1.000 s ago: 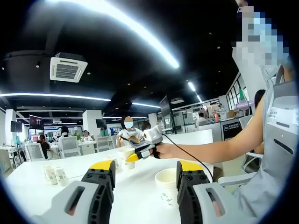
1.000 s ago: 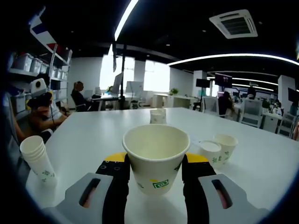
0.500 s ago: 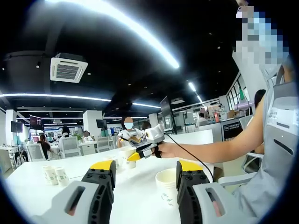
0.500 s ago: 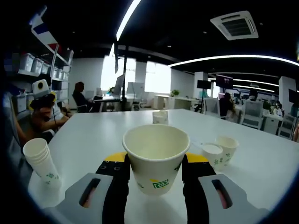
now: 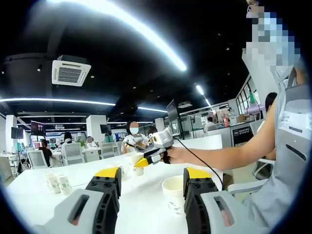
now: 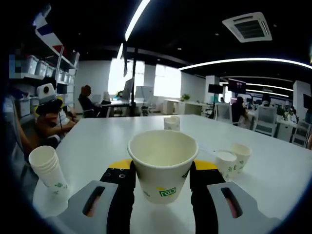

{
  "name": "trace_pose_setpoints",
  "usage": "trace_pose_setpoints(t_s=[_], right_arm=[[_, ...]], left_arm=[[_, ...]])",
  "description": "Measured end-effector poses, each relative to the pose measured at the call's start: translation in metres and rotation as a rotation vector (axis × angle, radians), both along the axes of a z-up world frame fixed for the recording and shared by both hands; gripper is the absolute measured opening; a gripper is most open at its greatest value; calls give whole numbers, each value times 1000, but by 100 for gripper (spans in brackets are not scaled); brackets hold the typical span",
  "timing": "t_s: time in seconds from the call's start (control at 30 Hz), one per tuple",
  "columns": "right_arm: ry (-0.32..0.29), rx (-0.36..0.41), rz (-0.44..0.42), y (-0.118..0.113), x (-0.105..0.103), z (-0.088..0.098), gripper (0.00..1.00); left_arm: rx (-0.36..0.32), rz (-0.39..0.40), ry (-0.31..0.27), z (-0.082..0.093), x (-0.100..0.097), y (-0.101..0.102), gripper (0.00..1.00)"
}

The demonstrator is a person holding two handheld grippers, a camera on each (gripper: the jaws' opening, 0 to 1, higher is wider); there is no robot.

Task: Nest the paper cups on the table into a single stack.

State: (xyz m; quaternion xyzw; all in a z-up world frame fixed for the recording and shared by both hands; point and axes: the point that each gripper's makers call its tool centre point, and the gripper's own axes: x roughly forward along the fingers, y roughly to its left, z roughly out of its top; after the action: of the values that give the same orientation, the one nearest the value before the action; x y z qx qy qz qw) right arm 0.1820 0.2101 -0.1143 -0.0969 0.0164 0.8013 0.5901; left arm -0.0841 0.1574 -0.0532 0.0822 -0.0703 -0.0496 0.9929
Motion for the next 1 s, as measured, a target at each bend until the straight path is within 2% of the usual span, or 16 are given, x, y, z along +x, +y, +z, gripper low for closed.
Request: trace_pose_setpoints(t_s=[1.0], right_arm=[[-14, 18, 27, -22, -29, 10, 46]], left_arm=[[5, 6, -1, 0, 0, 1, 54]])
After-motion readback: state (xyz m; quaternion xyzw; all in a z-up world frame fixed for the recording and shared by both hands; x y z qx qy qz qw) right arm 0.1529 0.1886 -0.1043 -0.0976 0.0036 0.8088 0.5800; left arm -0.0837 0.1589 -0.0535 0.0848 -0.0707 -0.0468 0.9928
